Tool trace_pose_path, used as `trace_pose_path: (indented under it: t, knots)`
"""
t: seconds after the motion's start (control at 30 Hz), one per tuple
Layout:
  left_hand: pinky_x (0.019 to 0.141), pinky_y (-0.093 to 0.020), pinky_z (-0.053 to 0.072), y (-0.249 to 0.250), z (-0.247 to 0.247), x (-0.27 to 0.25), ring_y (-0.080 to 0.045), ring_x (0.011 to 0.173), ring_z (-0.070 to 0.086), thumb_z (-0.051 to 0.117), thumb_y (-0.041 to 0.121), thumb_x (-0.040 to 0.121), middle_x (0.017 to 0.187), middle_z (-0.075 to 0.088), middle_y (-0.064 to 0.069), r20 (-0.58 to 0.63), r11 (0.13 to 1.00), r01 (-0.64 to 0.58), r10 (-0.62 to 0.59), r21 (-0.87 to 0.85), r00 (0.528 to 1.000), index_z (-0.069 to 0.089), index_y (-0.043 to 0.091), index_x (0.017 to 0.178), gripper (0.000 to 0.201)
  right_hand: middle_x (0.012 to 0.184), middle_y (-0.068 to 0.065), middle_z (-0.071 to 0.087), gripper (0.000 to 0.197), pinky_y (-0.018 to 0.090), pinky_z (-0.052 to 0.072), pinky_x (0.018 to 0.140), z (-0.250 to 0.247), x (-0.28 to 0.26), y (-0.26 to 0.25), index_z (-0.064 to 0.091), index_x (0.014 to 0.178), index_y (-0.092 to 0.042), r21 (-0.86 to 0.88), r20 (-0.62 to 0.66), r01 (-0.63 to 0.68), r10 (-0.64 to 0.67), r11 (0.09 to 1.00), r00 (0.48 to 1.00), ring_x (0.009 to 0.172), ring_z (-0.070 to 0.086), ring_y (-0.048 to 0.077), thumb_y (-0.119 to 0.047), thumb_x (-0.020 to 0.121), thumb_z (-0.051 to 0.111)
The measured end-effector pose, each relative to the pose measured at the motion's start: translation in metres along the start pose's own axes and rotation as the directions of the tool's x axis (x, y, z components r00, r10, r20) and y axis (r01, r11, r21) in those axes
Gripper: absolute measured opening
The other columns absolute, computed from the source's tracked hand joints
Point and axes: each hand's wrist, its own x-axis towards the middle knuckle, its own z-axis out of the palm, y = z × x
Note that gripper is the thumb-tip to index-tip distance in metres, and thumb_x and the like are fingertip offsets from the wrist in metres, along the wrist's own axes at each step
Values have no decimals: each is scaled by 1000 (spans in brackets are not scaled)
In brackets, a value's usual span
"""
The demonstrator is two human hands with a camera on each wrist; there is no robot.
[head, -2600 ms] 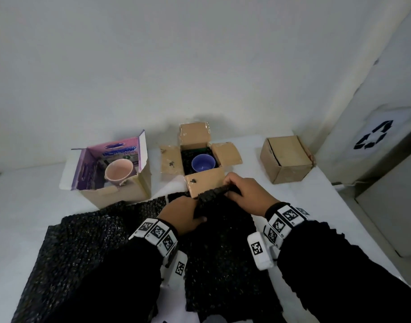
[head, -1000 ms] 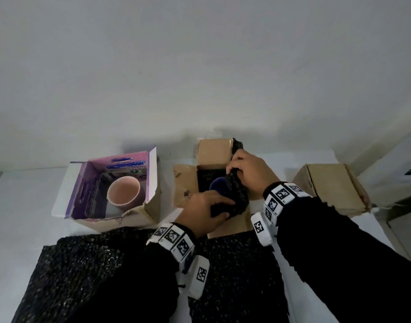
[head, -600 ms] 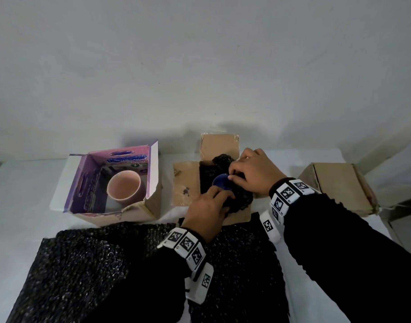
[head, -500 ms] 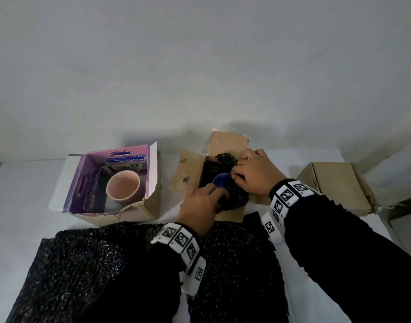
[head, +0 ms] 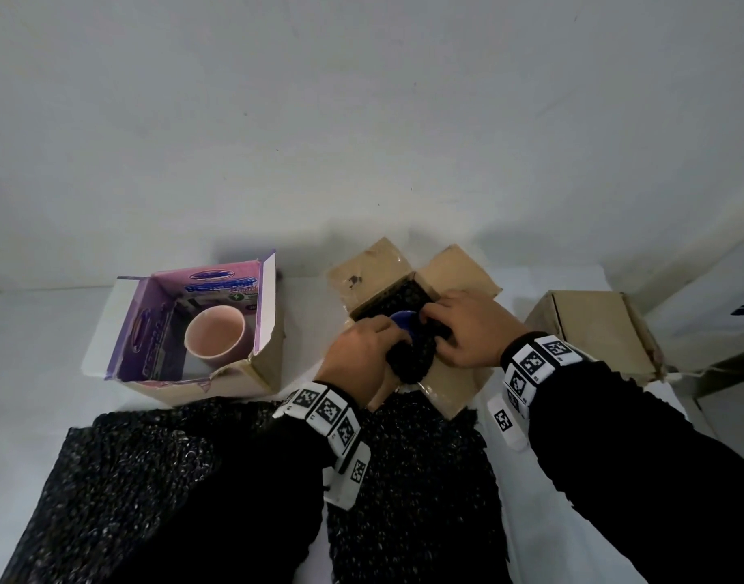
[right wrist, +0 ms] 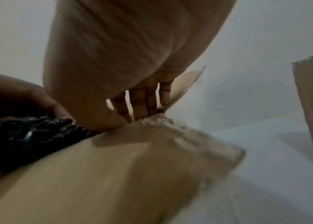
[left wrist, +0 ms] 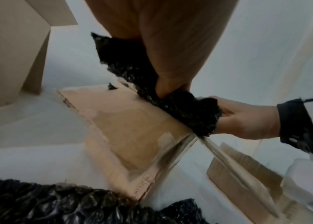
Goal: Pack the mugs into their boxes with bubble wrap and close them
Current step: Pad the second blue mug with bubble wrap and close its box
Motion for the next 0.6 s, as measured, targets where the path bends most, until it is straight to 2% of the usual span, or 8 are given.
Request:
trace_pose_path:
  t: [0.1, 0.17, 0.2, 0.27, 0.37, 0.5, 0.6]
  knots:
    - [86, -35, 47, 7, 2, 0, -22, 93, 59, 42, 35, 83, 102, 68, -2, 112, 997, 16, -24, 69, 993, 71, 17, 104, 40, 73, -4, 60, 32, 32, 33, 71, 5, -9, 5, 63, 86, -23, -22, -46, 15, -16, 1000, 999, 74, 54, 20, -50, 76, 48]
    - [86, -35, 43, 8, 4, 0, -18, 92, 57, 31, 52, 88, 99, 66, 3, 144, 982, -7, -21, 187, 989, 70, 21, 102, 52, 79, -4, 58, 35, 37, 37, 75, 9, -14, 9, 66, 83, -23, -40, -49, 22, -24, 999, 999, 78, 53, 20, -51, 80, 46]
    - [87, -35, 41, 7, 5, 0, -17, 94, 56, 32, 54, 90, 100, 65, 4, 163, 971, -12, -28, 240, 986, 69, 22, 103, 51, 85, -3, 58, 34, 38, 36, 76, 10, -16, 10, 66, 84, -23, -47, -40, 27, -29, 999, 999, 83, 52, 20, -50, 81, 46]
    - [89, -33, 36, 1, 8, 1, -16, 100, 54, 37, 48, 94, 106, 64, 7, 192, 958, 8, -65, 286, 979, 68, 26, 107, 40, 97, -5, 60, 31, 38, 33, 79, 9, -17, 9, 64, 87, -24, -43, -26, 27, -29, 999, 999, 92, 51, 20, -46, 81, 44]
    - [92, -34, 37, -3, 11, 4, -15, 106, 53, 42, 44, 95, 110, 61, 9, 178, 953, 60, -116, 297, 977, 63, 31, 113, 31, 88, -11, 60, 25, 37, 28, 79, 5, -19, 5, 55, 87, -28, -7, -18, 1, -1, 1000, 1000, 91, 48, 17, -47, 79, 41]
    - [97, -38, 37, 0, 16, 8, -17, 111, 50, 49, 39, 93, 113, 58, 8, 153, 947, 78, -131, 310, 979, 50, 35, 124, 31, 79, -17, 48, 45, 34, 22, 80, 7, -28, 2, 59, 96, -30, 37, -37, 16, -14, 999, 999, 85, 41, 11, -68, 84, 39]
    - [97, -36, 34, 3, 18, 13, -17, 111, 47, 46, 38, 95, 113, 55, 7, 176, 934, 56, -125, 354, 976, 54, 34, 120, 26, 82, -17, 52, 54, 36, 26, 82, 11, -35, 3, 59, 94, -30, 38, -8, 17, -17, 999, 1000, 86, 42, 12, -78, 79, 40]
